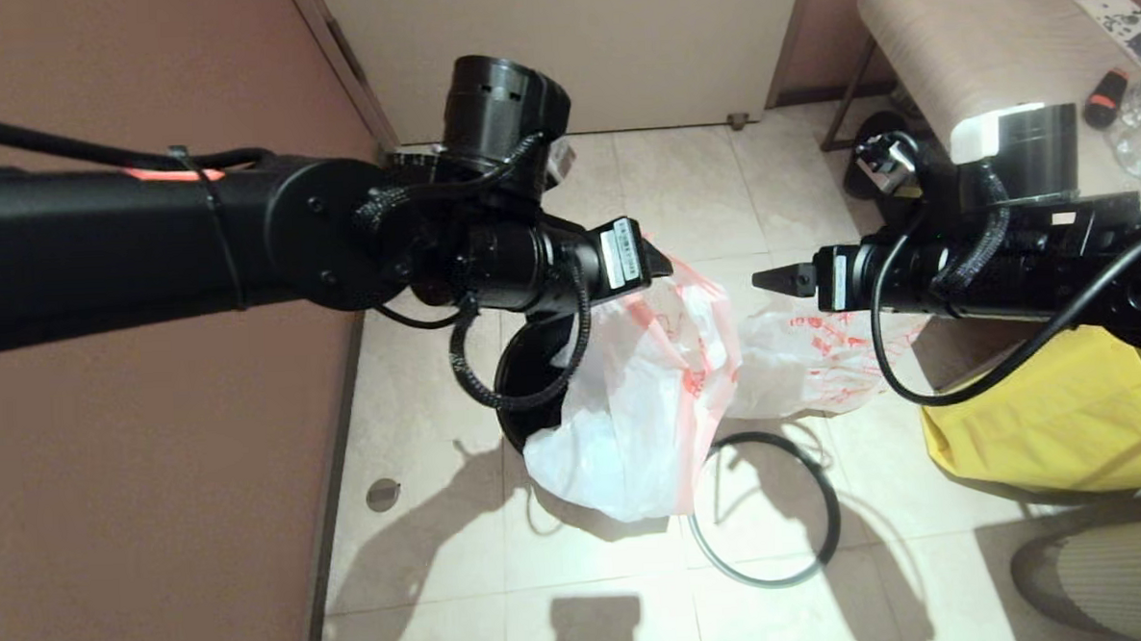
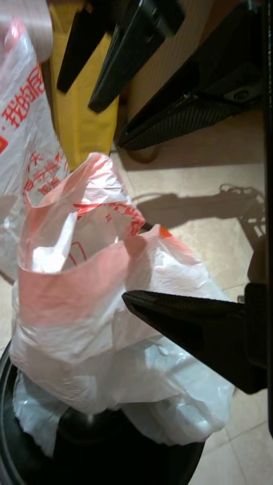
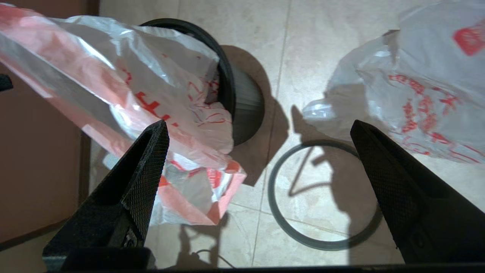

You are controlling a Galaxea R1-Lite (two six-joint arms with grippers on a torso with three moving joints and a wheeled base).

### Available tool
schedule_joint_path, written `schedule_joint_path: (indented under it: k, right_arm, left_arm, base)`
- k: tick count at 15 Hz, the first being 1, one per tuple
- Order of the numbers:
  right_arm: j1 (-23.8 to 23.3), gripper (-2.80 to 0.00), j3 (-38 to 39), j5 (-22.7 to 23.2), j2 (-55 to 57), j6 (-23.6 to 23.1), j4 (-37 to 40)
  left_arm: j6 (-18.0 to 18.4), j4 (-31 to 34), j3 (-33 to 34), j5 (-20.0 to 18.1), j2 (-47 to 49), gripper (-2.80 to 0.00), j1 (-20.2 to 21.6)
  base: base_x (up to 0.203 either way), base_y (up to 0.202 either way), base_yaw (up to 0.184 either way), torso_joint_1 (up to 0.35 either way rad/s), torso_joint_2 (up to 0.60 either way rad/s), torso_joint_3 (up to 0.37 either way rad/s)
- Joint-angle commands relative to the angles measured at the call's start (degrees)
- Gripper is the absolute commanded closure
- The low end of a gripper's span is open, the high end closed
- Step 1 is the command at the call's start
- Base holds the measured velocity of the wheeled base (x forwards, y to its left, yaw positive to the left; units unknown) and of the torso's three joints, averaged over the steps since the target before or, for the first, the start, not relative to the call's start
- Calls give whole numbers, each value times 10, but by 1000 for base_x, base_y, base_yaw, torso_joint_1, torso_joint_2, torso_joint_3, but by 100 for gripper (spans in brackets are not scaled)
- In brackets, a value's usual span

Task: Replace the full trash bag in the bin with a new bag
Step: Put the new garbage bag on the trash can

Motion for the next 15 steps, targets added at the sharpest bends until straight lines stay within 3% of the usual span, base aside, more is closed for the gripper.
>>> schedule_joint_path:
  k: [1, 3, 7, 10, 13, 15]
  right_arm:
    - [0, -280, 14, -14, -15, 0, -3]
    - [-1, -280, 36, -21, -34, 2, -3]
    - [-16, -280, 54, -20, -72, 3, -3]
    - [-16, -280, 67, -20, -99, 2, -2]
    - [-10, -280, 70, -21, -114, 2, 3]
    - [-2, -280, 69, -22, -120, 0, 11]
  left_arm:
    - [5, 20, -51, 36, 55, -280, -15]
    - [19, 72, -96, 106, 94, -280, -28]
    - [47, 67, -103, 181, 138, -280, -24]
    - [76, -11, -104, 183, 139, -280, -18]
    - [80, -11, -104, 196, 143, -280, -7]
    - [102, -7, -102, 209, 148, -280, 17]
  base:
    - [0, 0, 0, 0, 0, 0]
    - [0, 0, 0, 0, 0, 0]
    - [0, 0, 0, 0, 0, 0]
    - [0, 0, 0, 0, 0, 0]
    - [0, 0, 0, 0, 0, 0]
    - [0, 0, 0, 0, 0, 0]
